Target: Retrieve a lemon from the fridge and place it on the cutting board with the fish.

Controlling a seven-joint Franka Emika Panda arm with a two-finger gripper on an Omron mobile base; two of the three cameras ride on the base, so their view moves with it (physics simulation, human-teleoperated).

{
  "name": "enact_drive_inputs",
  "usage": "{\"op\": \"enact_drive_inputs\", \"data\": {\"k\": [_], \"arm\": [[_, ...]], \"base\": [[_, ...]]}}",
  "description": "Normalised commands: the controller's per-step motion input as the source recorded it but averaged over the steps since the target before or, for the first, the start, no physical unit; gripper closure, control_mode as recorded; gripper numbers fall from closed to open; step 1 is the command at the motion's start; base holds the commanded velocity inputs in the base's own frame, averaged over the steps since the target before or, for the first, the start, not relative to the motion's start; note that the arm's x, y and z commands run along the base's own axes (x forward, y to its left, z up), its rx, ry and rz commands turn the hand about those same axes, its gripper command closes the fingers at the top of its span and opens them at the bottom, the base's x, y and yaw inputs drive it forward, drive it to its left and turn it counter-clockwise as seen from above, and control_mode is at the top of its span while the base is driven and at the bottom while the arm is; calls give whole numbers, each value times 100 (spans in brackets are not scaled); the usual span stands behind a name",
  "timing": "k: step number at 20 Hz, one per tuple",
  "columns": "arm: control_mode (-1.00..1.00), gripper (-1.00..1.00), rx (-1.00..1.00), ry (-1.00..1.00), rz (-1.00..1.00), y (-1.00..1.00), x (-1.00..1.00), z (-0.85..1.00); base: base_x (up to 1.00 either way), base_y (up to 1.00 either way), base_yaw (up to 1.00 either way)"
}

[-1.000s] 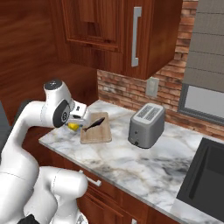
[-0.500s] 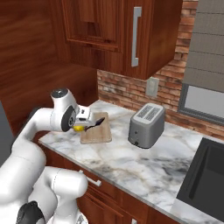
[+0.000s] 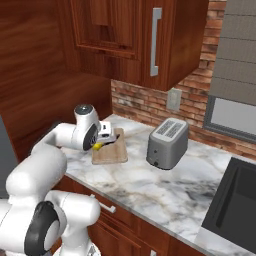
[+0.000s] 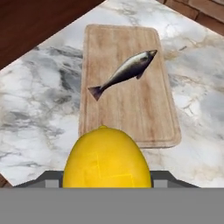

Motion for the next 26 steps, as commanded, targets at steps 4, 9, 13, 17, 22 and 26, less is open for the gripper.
{"op": "enact_drive_inputs", "data": {"k": [4,9,13,17,22,26], "arm": [[-100,100,-8,20,4,-1,48,-10],[-100,100,-11,17,0,0,36,-6],[-100,100,-5,5,0,-4,19,-14],[-100,100,-1,1,0,-9,18,-19],[-100,100,0,2,0,-10,15,-27],[-100,100,0,0,0,-4,16,-31]], "base": [[0,0,0],[0,0,0],[0,0,0],[0,0,0],[0,0,0],[0,0,0]]}}
